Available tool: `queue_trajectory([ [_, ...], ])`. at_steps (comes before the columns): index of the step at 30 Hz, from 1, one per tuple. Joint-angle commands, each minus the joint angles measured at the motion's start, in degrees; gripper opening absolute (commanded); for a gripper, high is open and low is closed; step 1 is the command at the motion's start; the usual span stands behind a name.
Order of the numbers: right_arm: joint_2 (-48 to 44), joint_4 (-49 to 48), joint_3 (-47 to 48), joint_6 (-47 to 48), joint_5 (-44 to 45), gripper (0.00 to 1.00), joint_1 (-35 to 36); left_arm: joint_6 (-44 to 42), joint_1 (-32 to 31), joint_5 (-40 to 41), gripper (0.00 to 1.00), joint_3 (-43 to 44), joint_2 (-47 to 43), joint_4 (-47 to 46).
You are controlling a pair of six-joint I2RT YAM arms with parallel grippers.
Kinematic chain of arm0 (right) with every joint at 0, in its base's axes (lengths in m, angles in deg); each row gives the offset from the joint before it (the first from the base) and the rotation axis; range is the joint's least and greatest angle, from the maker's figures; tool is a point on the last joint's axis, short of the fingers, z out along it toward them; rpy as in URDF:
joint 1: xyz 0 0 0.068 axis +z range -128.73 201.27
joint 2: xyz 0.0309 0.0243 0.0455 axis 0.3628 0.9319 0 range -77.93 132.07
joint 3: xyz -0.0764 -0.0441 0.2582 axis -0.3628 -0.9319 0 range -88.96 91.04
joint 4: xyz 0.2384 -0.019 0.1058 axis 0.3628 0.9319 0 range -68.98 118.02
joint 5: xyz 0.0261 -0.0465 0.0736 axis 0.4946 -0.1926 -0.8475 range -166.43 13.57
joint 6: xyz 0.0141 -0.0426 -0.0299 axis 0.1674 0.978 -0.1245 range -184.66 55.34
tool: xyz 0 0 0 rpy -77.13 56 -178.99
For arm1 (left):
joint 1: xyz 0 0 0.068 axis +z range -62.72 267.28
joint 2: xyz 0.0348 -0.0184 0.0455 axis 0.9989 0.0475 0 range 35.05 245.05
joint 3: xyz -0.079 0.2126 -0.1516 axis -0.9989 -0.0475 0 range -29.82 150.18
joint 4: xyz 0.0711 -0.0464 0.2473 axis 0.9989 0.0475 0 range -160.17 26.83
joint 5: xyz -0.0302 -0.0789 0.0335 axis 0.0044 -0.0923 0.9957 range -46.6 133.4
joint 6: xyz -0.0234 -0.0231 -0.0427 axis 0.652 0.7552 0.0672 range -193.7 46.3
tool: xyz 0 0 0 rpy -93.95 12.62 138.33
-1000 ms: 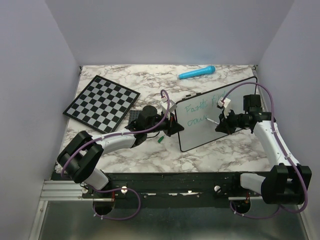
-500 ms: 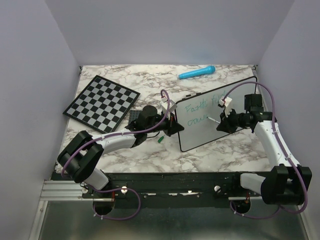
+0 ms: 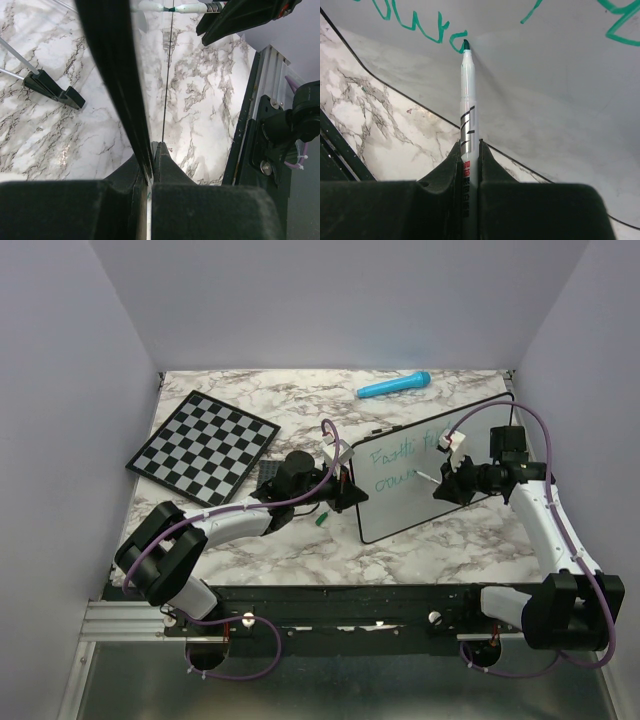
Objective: Write a sentence on the whiteboard
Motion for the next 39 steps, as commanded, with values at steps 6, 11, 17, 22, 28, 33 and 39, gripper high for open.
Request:
queue_trajectory([
  [6, -1.32, -2.01, -2.32, 0.28, 3.63, 0.01, -1.12, -4.62, -0.68, -0.77, 0.00, -0.60, 1.99, 6.47],
  [11, -1.32, -1.84, -1.89, 0.19, 3.46, 0.01, -1.47, -4.62, -0.68, -0.68, 0.00, -0.69, 1.81, 6.38],
  [17, -3.95, -1.48, -0.39, -0.51, -0.41, 0.01, -1.83, -4.62, -0.68, -0.68, 0.00, -0.78, 1.81, 6.38],
  [22, -2.91, -2.01, 0.23, -1.04, 0.73, 0.01, -1.92, -4.62, -0.68, -0.94, 0.00, -0.69, 2.07, 6.29],
  [28, -1.76, -3.42, -0.04, -2.09, 2.14, 0.00, -2.09, -4.62, -0.68, -0.77, 0.00, -0.95, 1.81, 6.20],
  [33, -2.03, -4.03, -0.12, -2.01, 0.56, 0.01, -2.09, -4.62, -0.68, -0.94, 0.00, -0.69, 1.90, 6.20],
  [39, -0.18, -2.02, 1.10, -0.16, -2.52, 0.01, -2.09, -4.70, -0.68, -1.03, 0.00, -0.42, 2.16, 6.38],
])
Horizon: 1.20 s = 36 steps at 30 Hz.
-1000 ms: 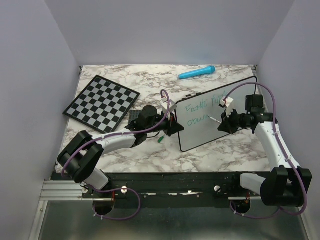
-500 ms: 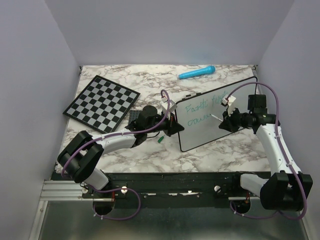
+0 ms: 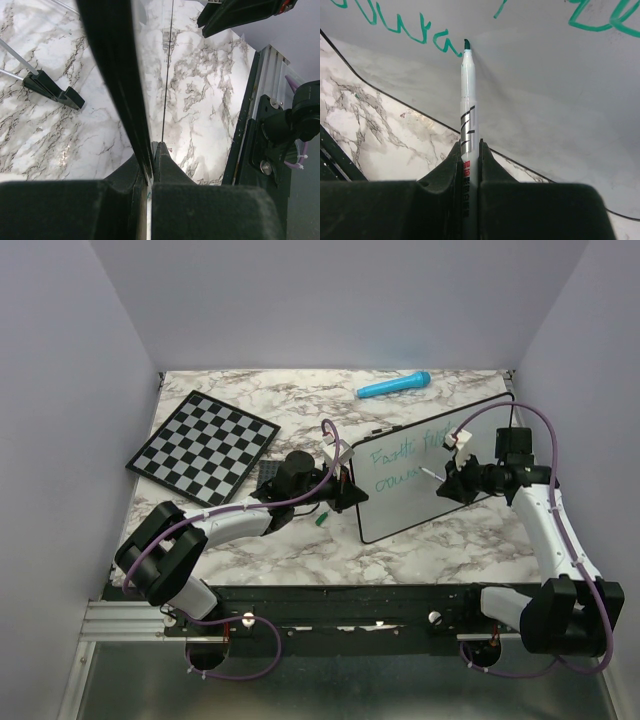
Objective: Write a sentence on the whiteboard
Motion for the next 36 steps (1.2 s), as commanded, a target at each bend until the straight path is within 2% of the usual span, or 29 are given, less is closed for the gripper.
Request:
queue_trajectory([
  [1, 1.74, 0.37, 2.24, 1.85, -3.31, 0.01, -0.32, -4.62, -0.68, -0.92, 0.00, -0.42, 2.14, 6.42],
  [15, 2.71, 3.19, 0.75, 4.58, -1.91, 0.01, -0.32, -4.71, -0.68, -1.01, 0.00, 0.10, 2.49, 6.77],
  [23, 2.01, 1.08, 0.84, 1.86, 1.96, 0.01, -0.50, -4.79, -0.68, -0.84, 0.00, -0.16, 2.14, 7.04],
  [36, 1.74, -1.12, 3.30, -0.69, 2.14, 0.00, -0.93, -4.79, -0.68, -0.92, 0.00, -0.42, 2.23, 6.78],
])
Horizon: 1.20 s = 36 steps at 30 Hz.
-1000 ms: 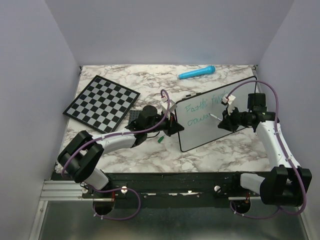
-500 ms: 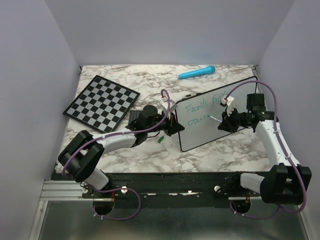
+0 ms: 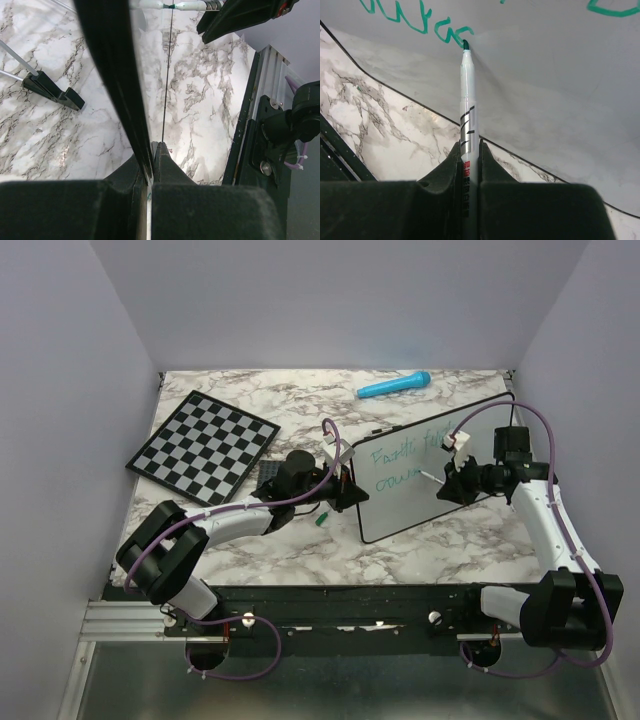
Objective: Write a sentence on the whiteboard
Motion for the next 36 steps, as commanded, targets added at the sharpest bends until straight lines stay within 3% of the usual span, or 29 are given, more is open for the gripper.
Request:
queue_trajectory([
  [1, -0.38, -3.66, 2.55, -2.14, 2.38, 0.01, -0.72, -4.99, -0.73, -0.79, 0.00, -0.82, 1.77, 6.78],
  [16, -1.25, -3.66, 2.64, -1.96, 0.53, 0.00, -0.80, -4.90, -0.73, -0.79, 0.00, -0.82, 2.03, 6.51],
  [36, 0.94, -0.50, -3.33, 2.43, 4.40, 0.00, -0.80, -4.90, -0.73, -0.53, 0.00, -0.91, 1.68, 6.51],
])
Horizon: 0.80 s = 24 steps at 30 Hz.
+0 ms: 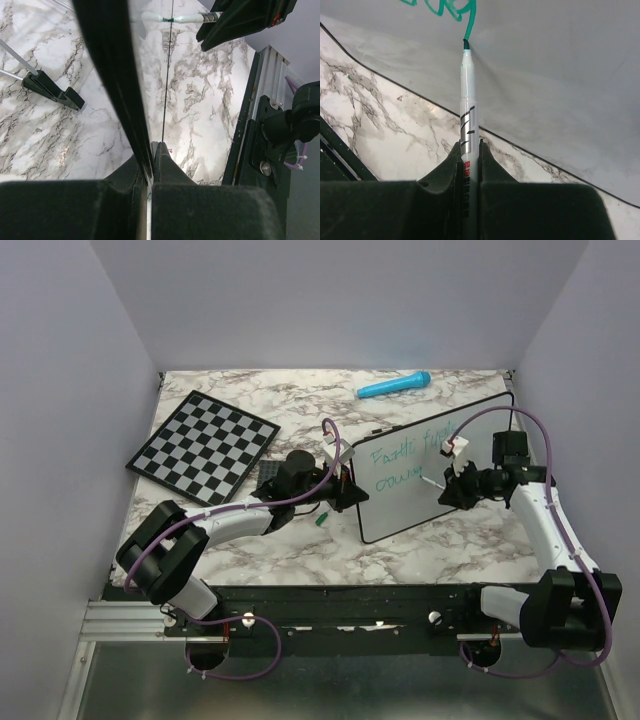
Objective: Write a sentence on the whiteboard
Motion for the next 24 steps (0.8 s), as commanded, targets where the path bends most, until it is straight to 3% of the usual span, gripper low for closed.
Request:
queue_trajectory([
  [1, 1.53, 0.05, -1.58, 1.95, 2.54, 0.01, -0.43, -5.06, -0.73, -0.66, 0.00, -0.82, 1.75, 6.58],
  [24, 3.82, 1.81, 0.79, 1.95, -1.67, 0.01, 0.97, -4.97, -0.73, -1.10, 0.00, 0.33, 2.80, 6.58],
])
